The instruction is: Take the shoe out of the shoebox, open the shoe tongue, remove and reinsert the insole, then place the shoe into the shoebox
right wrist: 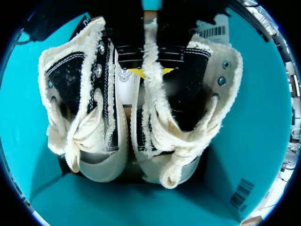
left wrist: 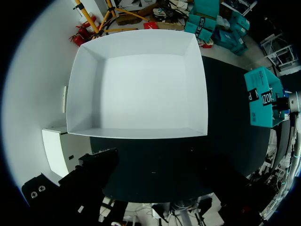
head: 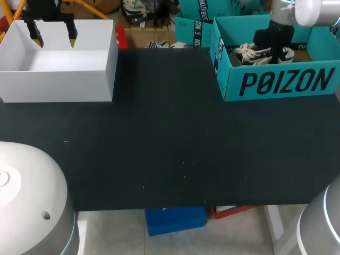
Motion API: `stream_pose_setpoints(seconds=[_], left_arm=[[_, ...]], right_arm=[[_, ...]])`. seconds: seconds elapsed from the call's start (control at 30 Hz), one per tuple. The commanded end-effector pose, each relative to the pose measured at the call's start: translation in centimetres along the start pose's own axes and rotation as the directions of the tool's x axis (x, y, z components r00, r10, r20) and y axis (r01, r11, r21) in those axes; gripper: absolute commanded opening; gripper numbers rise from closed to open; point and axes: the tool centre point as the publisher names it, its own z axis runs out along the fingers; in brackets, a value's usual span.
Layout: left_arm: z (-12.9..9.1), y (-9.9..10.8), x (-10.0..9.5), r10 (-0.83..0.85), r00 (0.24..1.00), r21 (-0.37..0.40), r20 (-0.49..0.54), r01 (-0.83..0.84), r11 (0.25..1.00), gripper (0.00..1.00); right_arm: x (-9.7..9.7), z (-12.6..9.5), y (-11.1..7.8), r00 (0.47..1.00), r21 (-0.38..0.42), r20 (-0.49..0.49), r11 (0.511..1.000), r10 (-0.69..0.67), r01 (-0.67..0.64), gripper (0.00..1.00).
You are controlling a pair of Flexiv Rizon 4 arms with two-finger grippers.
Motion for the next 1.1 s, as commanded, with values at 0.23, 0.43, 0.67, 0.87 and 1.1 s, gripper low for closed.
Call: stream_pose_setpoints(seconds=[0.23, 0.43, 0.67, 0.87, 1.1], left_arm=[[0.0, 0.0, 0.0, 0.000, 1.000, 0.000, 0.000, 0.000, 1.000, 1.00], [0.0, 0.0, 0.0, 0.000, 1.000, 0.000, 0.000, 0.000, 1.000, 1.00], [0.0, 0.0, 0.0, 0.000, 1.000, 0.000, 0.000, 0.000, 1.000, 1.00], [0.0, 0.0, 0.0, 0.000, 1.000, 0.000, 0.000, 0.000, 1.000, 1.00], [0.0, 0.0, 0.0, 0.000, 1.000, 0.000, 0.000, 0.000, 1.000, 1.00]], right_arm=[[-0.2, -2.1, -0.3, 1.000, 0.018, 0.007, 1.000, -0.003, 0.003, 0.00], [0.0, -4.1, -0.3, 1.000, 0.043, 0.006, 0.999, -0.029, 0.028, 0.00], [0.1, -6.1, -0.2, 0.999, 0.072, 0.004, 0.996, -0.048, 0.047, 0.00], [0.0, -7.9, -0.4, 0.998, 0.101, 0.010, 0.993, -0.056, 0.055, 0.00], [0.0, -10.8, -0.9, 0.997, 0.149, 0.027, 0.987, -0.068, 0.063, 0.00]])
